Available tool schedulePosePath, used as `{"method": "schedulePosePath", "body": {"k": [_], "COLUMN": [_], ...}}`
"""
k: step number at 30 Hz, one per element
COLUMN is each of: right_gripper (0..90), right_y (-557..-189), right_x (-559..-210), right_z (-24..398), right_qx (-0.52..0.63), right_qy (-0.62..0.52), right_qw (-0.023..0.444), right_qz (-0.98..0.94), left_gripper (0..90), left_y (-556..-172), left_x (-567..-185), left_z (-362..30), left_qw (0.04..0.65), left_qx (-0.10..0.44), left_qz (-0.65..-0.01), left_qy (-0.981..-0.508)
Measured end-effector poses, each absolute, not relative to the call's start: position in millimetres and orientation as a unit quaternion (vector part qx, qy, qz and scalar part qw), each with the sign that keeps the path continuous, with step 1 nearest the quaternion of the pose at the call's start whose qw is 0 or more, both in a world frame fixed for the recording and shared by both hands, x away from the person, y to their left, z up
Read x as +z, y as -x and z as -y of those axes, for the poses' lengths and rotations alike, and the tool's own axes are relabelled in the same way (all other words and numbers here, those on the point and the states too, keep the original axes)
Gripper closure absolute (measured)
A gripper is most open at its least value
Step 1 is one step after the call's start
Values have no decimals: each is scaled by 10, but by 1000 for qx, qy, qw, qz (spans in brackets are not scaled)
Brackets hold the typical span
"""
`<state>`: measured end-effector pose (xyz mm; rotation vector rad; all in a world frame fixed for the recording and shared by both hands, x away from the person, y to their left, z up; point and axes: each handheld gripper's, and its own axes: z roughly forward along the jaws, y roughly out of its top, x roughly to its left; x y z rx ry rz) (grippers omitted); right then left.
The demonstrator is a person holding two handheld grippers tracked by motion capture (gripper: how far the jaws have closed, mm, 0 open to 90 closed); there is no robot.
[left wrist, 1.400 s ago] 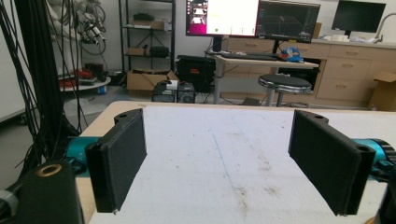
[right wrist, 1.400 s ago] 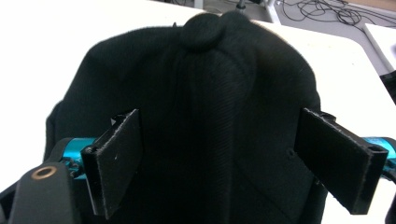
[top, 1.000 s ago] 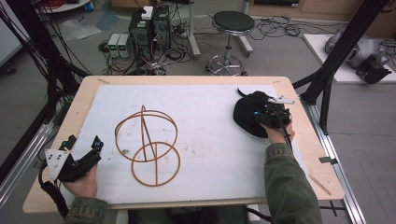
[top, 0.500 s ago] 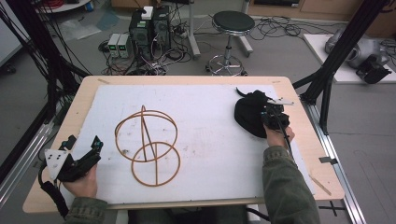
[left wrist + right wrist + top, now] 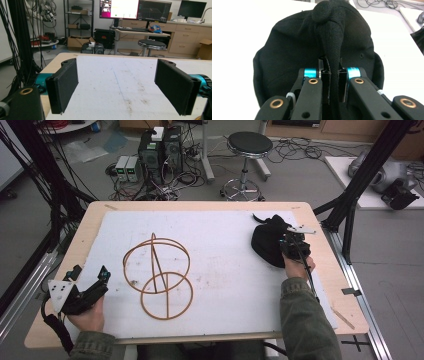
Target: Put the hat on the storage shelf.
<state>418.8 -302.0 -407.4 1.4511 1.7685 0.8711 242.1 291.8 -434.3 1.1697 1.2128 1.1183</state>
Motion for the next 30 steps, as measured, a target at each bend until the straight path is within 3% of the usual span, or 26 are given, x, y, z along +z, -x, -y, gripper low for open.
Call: {"method": "schedulePosePath", "body": {"k": [16,30], "right_gripper": [874,876], "right_y": [-3887,-3637], "right_x": [-3764,-3468], "right_z": [2939,2928], "right_qx": [422,526], "right_qy": [-511,-447], "right_qw": [391,397], "right_qz": [-639,-605], "left_gripper": [193,193], "left_y": [-2420,-2416], "left_x": [-4340,-4345], "left_z": [-2900,-2890], "left_qw": [532,532], "left_qx": [465,466], "left_qz": [-506,-506], "left_qy": [-494,-494]}}
